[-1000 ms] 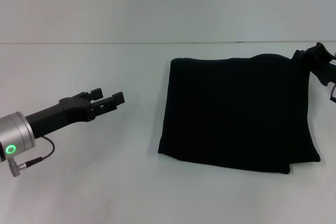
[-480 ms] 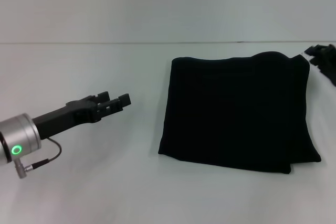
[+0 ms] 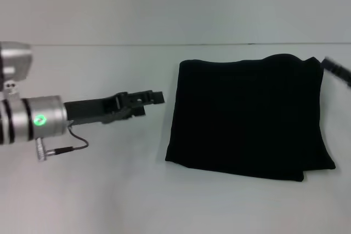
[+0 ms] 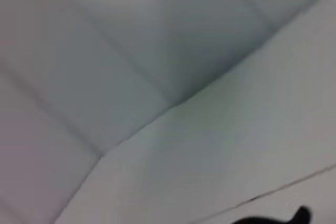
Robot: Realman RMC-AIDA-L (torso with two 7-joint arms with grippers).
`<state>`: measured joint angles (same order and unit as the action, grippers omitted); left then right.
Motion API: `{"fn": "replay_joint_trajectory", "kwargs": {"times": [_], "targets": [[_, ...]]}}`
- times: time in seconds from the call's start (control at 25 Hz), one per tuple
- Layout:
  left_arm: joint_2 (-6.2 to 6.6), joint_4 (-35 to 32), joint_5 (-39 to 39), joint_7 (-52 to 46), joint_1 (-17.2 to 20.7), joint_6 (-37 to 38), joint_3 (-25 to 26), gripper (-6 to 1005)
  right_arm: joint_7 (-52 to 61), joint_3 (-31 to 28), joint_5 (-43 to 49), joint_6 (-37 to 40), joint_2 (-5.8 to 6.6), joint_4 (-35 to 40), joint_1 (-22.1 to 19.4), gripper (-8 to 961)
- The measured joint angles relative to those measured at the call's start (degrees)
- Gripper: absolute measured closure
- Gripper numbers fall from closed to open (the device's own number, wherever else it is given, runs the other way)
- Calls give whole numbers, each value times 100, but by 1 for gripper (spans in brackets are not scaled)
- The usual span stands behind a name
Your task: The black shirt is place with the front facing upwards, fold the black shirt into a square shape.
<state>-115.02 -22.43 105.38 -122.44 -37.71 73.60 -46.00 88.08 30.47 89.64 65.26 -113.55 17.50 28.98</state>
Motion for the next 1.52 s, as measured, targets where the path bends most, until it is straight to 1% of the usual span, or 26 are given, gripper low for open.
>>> {"fn": "replay_joint_trajectory", "kwargs": {"times": [0.08,0.16,0.24,0.32,0.52,0.64,0.76,1.08,1.32,1.52], "targets": [[58,91,38,-570,-163,-269,-355,99,-725,0,279,531,-1,96,-196,195],[79,200,146,-991,-318,-626,-595,99,-1374,0,602,925,-48,215,-383,161],[59,310,258,-1238,-435,-942,-704,99,-1870,0,831,1153,-119,294,-557,127],[4,372,293,-1306,-507,-1167,-719,99,-2284,2,997,1300,-183,317,-707,93],[-249,400,293,-1305,-639,-1671,-755,99,-3068,7,1364,1581,-314,334,-962,8],[-397,419,293,-1293,-707,-2000,-798,99,-3321,3,1583,1657,-339,336,-1015,6],[-493,424,292,-1271,-755,-2185,-802,100,-3467,-1,1804,1678,-353,346,-1027,6],[-639,460,290,-1257,-892,-2447,-904,100,-3597,-6,1891,1734,-373,366,-1029,7],[-741,433,289,-1245,-979,-2472,-954,100,-3558,-6,1898,1800,-376,376,-1035,7],[-856,417,253,-912,-999,-2573,-937,100,-3553,-23,1901,1882,-378,377,-1035,7]]}}
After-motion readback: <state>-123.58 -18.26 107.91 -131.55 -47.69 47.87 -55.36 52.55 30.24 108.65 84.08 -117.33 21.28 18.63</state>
